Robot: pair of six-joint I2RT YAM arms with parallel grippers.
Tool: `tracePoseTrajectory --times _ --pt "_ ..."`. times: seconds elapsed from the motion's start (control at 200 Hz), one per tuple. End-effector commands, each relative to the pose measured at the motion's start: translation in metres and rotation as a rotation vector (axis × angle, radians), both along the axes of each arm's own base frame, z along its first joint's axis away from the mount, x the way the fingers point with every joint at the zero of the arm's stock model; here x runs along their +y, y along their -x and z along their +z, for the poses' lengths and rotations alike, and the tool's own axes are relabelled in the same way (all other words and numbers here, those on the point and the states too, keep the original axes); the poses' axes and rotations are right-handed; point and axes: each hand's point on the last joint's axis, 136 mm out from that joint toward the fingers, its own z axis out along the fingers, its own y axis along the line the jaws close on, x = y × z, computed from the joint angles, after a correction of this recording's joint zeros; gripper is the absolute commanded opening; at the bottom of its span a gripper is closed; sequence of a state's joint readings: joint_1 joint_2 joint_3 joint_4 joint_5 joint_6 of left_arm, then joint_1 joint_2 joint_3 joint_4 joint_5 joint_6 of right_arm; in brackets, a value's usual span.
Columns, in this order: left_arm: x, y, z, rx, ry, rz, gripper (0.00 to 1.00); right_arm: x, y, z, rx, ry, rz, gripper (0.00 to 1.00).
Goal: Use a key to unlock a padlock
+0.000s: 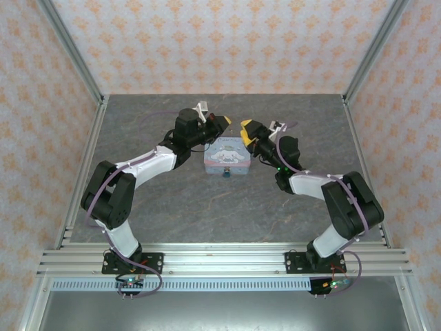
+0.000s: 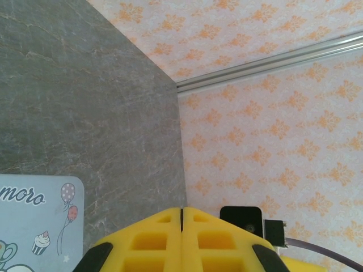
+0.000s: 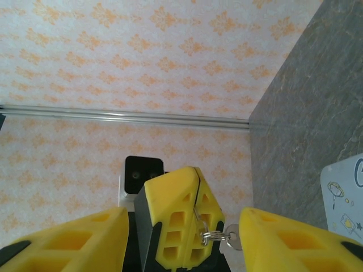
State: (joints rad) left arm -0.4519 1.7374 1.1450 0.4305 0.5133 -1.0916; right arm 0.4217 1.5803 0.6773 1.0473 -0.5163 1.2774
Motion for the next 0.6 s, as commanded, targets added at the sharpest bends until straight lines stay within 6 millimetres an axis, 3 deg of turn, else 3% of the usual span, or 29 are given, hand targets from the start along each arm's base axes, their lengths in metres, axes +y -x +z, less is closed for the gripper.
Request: tracePoseTrajectory --times 0.0,0.28,0.596 --pt "-0.004 0.000 0.037 -0.093 0.034 -0.011 0.00 -0.001 0.004 0.017 -0.081 0.059 0.000 0.53" --pt "-0.003 0.003 0.048 -0.124 0.064 -0.009 0.00 0.011 -0.003 0.039 -0.160 0.088 0.047 0.49" --pt "-0.001 0.000 0.062 -0.155 0.119 0.017 0.00 0.031 -0.007 0.038 -0.156 0.029 0.087 0.44"
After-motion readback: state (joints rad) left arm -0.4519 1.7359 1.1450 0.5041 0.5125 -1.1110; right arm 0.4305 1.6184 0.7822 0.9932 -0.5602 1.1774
